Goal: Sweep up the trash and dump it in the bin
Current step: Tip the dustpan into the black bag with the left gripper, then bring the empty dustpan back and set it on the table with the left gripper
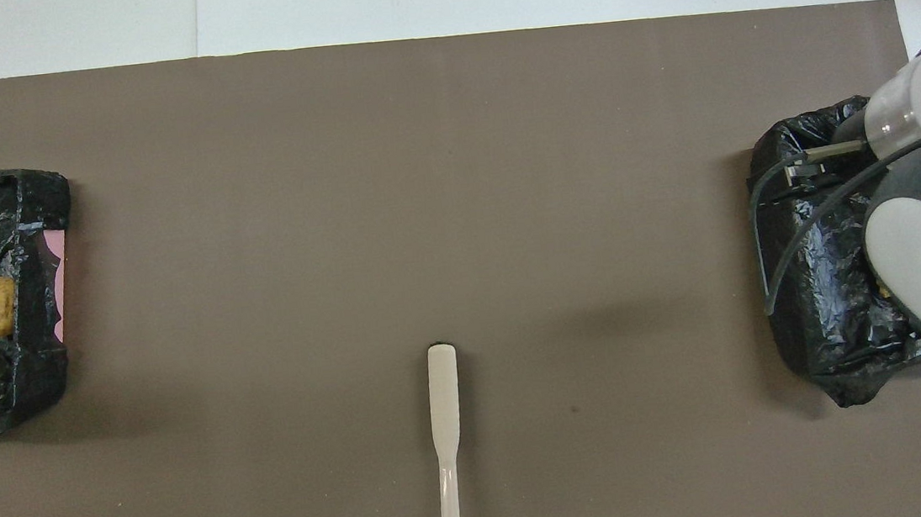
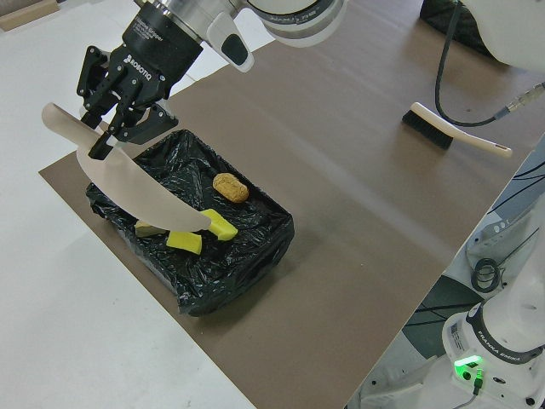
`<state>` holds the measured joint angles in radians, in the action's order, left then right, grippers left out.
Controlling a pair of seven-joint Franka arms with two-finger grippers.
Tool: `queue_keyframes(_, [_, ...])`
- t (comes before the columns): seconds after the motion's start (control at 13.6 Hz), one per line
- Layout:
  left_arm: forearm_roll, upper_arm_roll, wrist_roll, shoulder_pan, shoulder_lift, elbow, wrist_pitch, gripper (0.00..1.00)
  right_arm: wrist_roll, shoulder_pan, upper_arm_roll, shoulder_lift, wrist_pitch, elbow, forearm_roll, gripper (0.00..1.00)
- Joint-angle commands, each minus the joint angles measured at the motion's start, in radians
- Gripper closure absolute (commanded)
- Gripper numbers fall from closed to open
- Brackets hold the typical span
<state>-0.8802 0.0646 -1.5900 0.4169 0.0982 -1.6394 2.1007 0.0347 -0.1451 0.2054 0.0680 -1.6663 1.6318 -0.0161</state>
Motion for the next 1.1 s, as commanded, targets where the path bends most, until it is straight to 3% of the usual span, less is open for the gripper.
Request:
queue_keyframes(0.0, [0.103, -0.006, 0.031, -0.058, -0.034, -0.034, -0.014, 1.00, -0.045, 0.089, -0.126, -0.040, 0.037, -0.015, -0.013, 0.00])
queue_keyframes(0.07, [0.174, -0.006, 0.066, -0.073, -0.043, -0.052, -0.033, 1.00, -0.045, 0.135, -0.192, -0.042, 0.052, -0.039, -0.015, 0.00])
queue_keyframes(0.37, [0.484, -0.006, 0.196, -0.119, -0.084, -0.141, -0.076, 1.00, -0.044, 0.125, -0.216, -0.045, 0.108, -0.104, 0.007, 0.00])
queue_keyframes(0.52, [0.520, -0.006, 0.322, -0.197, -0.075, -0.151, -0.122, 1.00, -0.038, 0.127, -0.219, -0.076, 0.109, -0.104, 0.010, 0.00])
queue_keyframes(0.74, [0.624, -0.006, 0.673, -0.325, -0.048, -0.151, -0.151, 1.00, -0.032, 0.127, -0.219, -0.126, 0.103, -0.049, 0.008, 0.00])
queue_keyframes(1.03, [0.720, -0.005, 1.035, -0.472, -0.028, -0.148, -0.145, 1.00, 0.025, 0.127, -0.218, -0.128, 0.103, -0.046, 0.010, 0.00])
